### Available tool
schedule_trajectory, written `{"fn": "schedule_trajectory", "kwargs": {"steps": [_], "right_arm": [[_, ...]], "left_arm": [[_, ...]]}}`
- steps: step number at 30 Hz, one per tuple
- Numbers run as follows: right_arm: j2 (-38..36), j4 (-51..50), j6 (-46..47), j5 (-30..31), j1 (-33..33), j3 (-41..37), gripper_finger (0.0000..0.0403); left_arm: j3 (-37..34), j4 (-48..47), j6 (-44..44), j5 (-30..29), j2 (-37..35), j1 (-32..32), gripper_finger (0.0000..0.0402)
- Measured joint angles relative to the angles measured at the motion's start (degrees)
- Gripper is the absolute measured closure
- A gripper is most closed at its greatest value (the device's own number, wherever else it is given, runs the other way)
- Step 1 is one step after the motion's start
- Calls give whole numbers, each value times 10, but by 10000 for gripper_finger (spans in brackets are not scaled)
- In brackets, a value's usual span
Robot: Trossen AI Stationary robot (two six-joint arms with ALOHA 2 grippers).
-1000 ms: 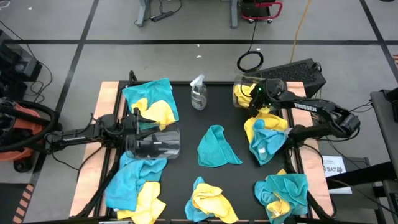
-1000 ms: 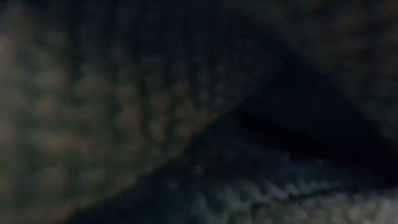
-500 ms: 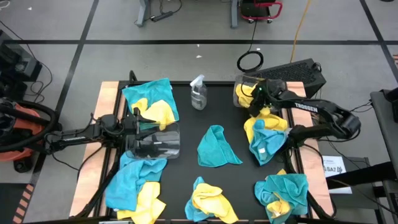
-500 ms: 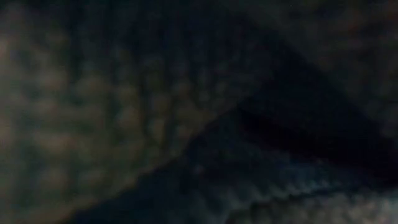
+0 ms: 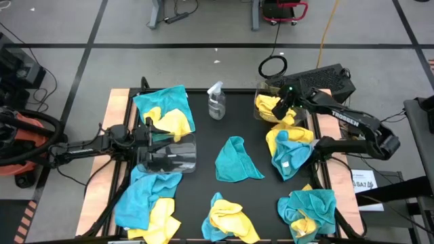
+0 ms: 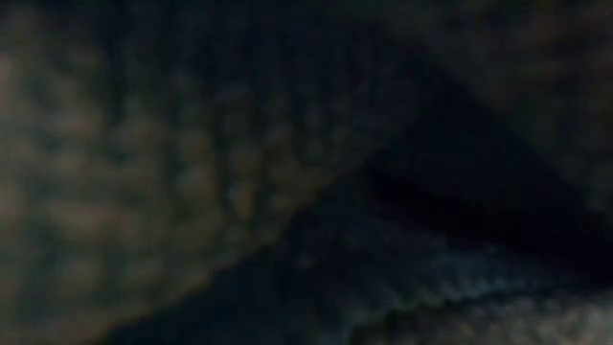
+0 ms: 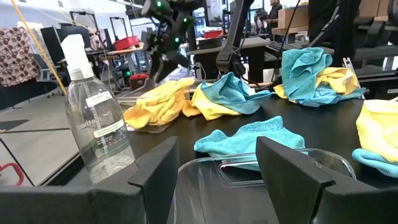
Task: Sort microfiber towel by color & place in baskets
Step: Put the blue towel into the bottom transparent bin
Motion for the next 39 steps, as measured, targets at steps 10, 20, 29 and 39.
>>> {"fn": "schedule_trajectory", "kwargs": {"steps": [10,20,29,39], "right_arm": [[-54,-15,49,-67,16,45,163],[-112,5,90,-177,76,50,163],[-142,21,124,-195,181,50,163],[-142,86,141,-195,317,50,163]], "left_arm": [[0,1,0,0,0,0,181],[-2,64,-1,4,0,0,181],[-1,98,-1,-1,0,0,181],[0,224,-15,-27,0,0,181]]}}
